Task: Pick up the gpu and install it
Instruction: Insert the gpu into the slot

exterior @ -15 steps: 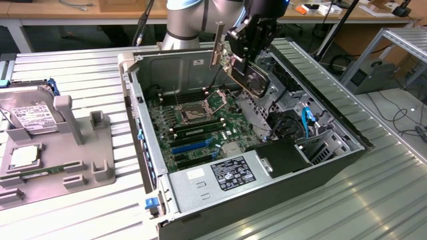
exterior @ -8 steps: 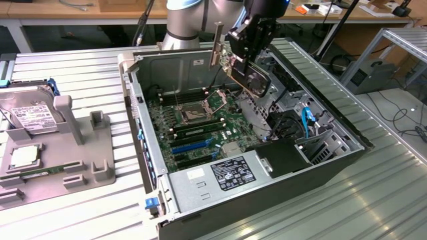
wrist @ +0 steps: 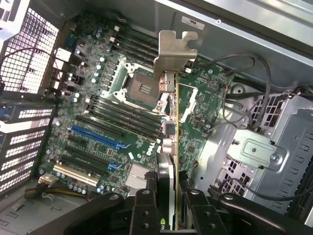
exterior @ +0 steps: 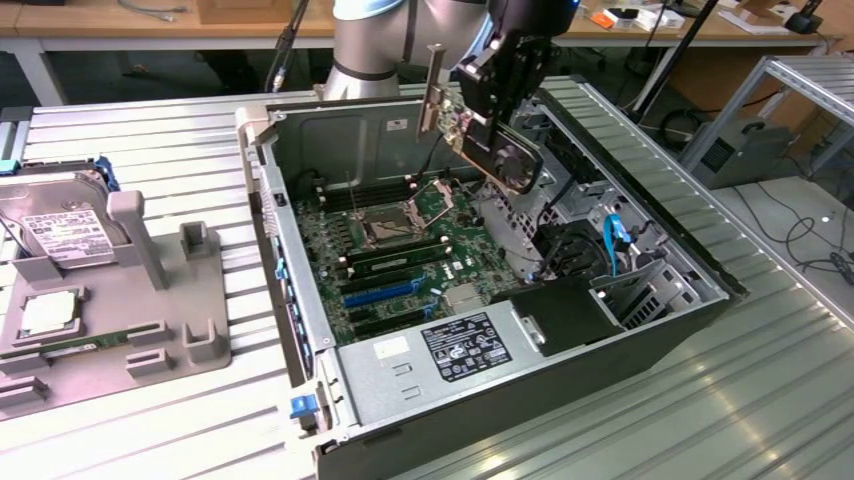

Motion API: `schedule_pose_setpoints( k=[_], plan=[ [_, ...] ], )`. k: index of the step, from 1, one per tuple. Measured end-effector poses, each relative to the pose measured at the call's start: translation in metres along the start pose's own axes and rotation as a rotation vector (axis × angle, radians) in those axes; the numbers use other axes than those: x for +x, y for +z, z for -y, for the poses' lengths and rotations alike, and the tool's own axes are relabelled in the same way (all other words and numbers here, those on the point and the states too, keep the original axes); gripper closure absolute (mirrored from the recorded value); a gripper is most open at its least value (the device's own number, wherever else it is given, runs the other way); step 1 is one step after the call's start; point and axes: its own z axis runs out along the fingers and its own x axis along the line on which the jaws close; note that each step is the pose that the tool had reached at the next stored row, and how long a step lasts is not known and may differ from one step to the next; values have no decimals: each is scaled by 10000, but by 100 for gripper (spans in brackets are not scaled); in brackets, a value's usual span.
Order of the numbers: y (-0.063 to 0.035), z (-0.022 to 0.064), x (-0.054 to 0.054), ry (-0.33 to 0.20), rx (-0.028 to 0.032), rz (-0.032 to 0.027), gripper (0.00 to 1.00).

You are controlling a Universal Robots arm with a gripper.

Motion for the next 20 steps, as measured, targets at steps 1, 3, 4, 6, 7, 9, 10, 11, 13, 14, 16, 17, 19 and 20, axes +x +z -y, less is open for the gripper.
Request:
schedule_pose_setpoints(
  k=[1, 3, 4, 6, 7, 9, 10, 11, 13, 14, 16, 17, 19, 20],
  plan=[
    [0, 0, 0, -22, 0, 0, 73],
    [0, 0, 0, -74, 1, 0, 73],
    [0, 0, 0, -101, 0, 1, 73],
    [0, 0, -1, -148, 1, 1, 73],
    [0, 1, -2, -187, 1, 2, 73],
    [0, 1, -3, -279, 2, 3, 73],
    [0, 2, -4, -314, 2, 4, 73],
    [0, 2, -4, -351, 2, 4, 73],
    [0, 2, -5, -432, 3, 6, 73],
    [0, 2, -5, -478, 3, 6, 73],
    [0, 2, -5, -555, 4, 7, 73],
    [0, 2, -6, -617, 4, 8, 73],
    [0, 2, -6, -681, 4, 9, 73],
    [0, 2, -6, -710, 4, 9, 73]
  ],
)
